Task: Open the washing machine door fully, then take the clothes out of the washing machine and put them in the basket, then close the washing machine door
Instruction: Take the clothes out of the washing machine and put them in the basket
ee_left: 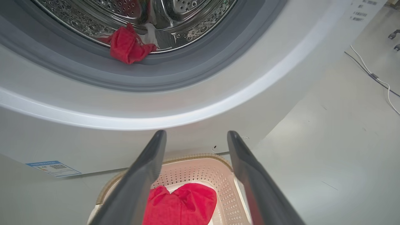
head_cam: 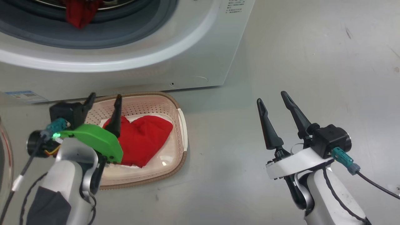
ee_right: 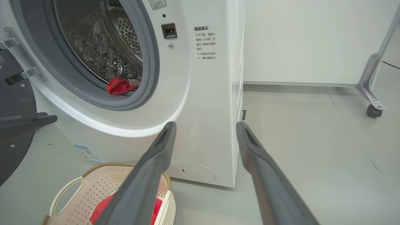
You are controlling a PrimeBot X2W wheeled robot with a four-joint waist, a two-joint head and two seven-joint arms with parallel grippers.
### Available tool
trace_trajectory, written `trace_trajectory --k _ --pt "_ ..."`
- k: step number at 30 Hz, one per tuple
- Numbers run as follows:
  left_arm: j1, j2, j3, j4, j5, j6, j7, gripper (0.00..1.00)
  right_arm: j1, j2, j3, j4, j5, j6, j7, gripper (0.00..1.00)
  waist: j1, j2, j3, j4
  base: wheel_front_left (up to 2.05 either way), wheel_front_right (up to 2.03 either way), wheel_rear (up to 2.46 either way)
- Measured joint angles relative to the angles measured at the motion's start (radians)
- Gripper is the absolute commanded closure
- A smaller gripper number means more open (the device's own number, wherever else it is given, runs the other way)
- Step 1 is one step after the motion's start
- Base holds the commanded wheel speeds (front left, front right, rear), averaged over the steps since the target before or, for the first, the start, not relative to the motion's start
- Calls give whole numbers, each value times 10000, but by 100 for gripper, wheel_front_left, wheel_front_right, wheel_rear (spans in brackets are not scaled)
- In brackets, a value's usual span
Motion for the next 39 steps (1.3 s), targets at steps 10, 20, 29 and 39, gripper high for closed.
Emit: trace_trajectory --k 10,20,29,39 --pt "-2705 585 706 591 -8 63 828 0 -1009 -4 424 -228 410 -44 0 0 0 0 1353 -560 0 0 0" --pt "-4849 1927 1325 1406 462 219 1227 0 -1699 -10 1104 -270 1053 -184 0 0 1 0 2271 -1394 0 0 0" --pt "-6014 2993 1335 2040 1235 232 1722 0 -1933 -12 1450 -303 1551 -347 0 0 1 0 2626 -2180 0 0 0" --pt "-6514 3553 1352 2987 1492 184 2276 0 -1991 -4 1778 -330 1941 -372 0 0 1 0 2832 -2808 0 0 0"
